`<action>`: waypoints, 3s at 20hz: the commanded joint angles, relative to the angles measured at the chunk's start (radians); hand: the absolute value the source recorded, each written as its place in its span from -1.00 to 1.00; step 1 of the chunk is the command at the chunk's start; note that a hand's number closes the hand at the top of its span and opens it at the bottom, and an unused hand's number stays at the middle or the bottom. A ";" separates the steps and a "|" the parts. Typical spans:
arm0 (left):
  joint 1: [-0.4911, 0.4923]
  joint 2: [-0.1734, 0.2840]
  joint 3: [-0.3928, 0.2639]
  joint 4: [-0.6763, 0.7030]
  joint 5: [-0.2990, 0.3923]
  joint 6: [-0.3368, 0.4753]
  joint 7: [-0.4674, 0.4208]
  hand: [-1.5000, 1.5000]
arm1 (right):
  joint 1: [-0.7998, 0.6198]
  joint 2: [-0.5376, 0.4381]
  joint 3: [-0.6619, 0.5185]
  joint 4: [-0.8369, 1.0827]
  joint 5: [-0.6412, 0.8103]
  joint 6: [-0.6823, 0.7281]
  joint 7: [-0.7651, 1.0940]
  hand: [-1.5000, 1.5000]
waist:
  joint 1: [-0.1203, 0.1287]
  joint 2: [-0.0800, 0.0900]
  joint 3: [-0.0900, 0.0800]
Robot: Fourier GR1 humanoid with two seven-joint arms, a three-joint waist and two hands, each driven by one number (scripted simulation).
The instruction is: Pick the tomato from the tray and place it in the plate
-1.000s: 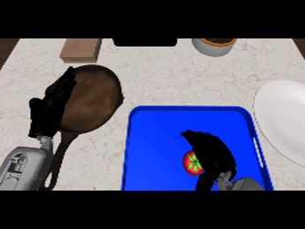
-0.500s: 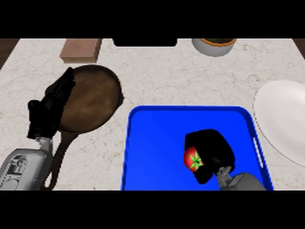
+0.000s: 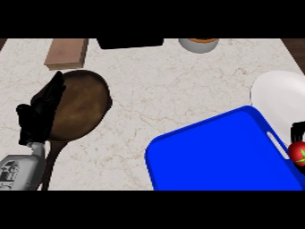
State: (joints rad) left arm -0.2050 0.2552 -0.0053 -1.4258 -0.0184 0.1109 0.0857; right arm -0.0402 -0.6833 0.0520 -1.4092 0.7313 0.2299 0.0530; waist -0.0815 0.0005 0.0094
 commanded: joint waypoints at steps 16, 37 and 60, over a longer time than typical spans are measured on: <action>-0.063 0.001 -0.022 0.020 -0.010 -0.032 0.021 0.00 | -0.045 -0.400 -0.607 0.604 -0.491 0.101 -1.129 1.00 | 0.072 0.006 -0.004; -0.119 -0.026 0.005 0.066 -0.010 -0.068 0.025 0.00 | -0.449 -0.094 -0.153 0.758 -0.117 -0.192 -0.870 1.00 | 0.100 0.006 -0.009; -0.058 -0.067 -0.008 -0.008 -0.055 -0.046 0.019 0.00 | -0.607 -0.094 -0.464 1.191 -0.430 0.193 -0.892 -1.00 | 0.093 0.008 -0.007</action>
State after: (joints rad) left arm -0.2513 0.2044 -0.0110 -1.4368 -0.0699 0.0534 0.1085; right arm -0.6363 -0.7098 -0.3279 -0.2752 0.3838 0.3111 -0.8394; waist 0.0106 0.0062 0.0019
